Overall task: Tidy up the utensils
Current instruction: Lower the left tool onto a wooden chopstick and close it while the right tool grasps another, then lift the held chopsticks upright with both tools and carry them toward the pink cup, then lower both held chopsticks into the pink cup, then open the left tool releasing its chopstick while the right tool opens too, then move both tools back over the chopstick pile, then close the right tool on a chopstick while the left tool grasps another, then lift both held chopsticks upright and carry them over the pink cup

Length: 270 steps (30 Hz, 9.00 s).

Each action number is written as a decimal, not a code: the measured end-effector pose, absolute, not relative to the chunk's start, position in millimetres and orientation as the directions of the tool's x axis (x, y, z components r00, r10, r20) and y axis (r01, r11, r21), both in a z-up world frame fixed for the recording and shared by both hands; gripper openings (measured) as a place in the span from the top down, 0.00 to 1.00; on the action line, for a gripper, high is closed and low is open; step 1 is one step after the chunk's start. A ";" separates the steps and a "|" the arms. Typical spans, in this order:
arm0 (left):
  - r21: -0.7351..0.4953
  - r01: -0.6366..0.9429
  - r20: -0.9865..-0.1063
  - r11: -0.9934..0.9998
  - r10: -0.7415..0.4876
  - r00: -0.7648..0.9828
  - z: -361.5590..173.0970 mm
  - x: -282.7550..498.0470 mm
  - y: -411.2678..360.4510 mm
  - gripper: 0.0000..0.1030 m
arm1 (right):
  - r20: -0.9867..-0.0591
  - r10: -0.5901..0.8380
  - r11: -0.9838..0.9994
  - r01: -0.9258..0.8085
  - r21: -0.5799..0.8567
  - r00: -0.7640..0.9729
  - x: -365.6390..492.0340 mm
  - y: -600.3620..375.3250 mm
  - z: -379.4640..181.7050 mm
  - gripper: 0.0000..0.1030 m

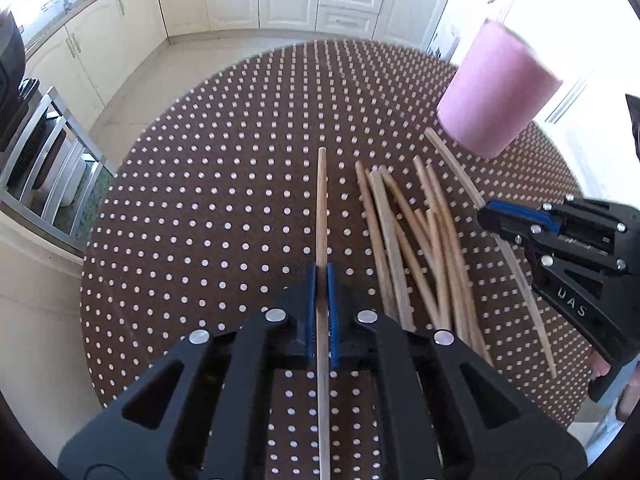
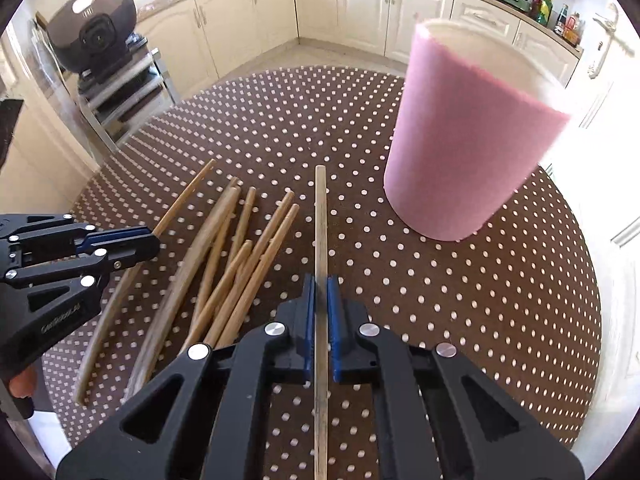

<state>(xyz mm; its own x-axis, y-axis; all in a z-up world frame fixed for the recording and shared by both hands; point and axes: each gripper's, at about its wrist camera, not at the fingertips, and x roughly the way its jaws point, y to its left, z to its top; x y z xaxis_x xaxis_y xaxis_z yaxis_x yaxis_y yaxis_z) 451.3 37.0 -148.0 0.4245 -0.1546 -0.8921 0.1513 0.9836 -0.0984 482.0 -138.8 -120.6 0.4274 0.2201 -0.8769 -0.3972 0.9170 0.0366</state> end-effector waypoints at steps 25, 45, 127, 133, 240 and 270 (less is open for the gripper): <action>-0.045 0.236 -0.664 0.971 -0.206 0.719 11.6 336.4 3.2 0.95 | -0.627 0.407 0.890 -0.444 0.108 0.664 393.3 -189.3 11.7 0.95; -0.099 0.298 -0.408 0.949 -0.312 0.858 79.5 370.8 -53.2 0.95 | -0.387 0.296 0.950 -0.310 0.029 0.873 411.0 -222.5 75.4 0.95; -0.001 0.276 -0.712 0.961 -0.194 0.674 -35.3 343.9 -4.4 0.33 | -0.644 0.322 0.940 -0.317 0.128 0.694 395.7 -197.6 -17.6 0.70; -0.045 0.269 -0.776 0.962 -0.203 0.598 -67.5 347.2 10.0 0.33 | -0.707 0.335 0.936 -0.309 0.171 0.622 397.8 -191.7 -45.4 0.69; -0.040 0.257 -0.691 0.966 -0.212 0.691 3.0 335.5 -4.0 0.95 | -0.641 0.344 0.911 -0.408 0.053 0.686 365.2 -171.4 14.1 0.96; -0.073 0.306 -0.318 0.949 -0.313 0.895 79.5 370.9 -86.5 0.95 | -0.278 0.212 0.976 -0.215 0.020 0.937 394.0 -242.0 86.4 0.96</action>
<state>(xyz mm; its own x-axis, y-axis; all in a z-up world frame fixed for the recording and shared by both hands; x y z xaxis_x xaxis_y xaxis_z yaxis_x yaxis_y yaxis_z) 370.9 -86.5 79.5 0.8948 -0.3135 -0.3178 0.3064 0.9491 -0.0733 394.0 -241.9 86.4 0.9368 0.2123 -0.2780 -0.2154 0.9763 0.0196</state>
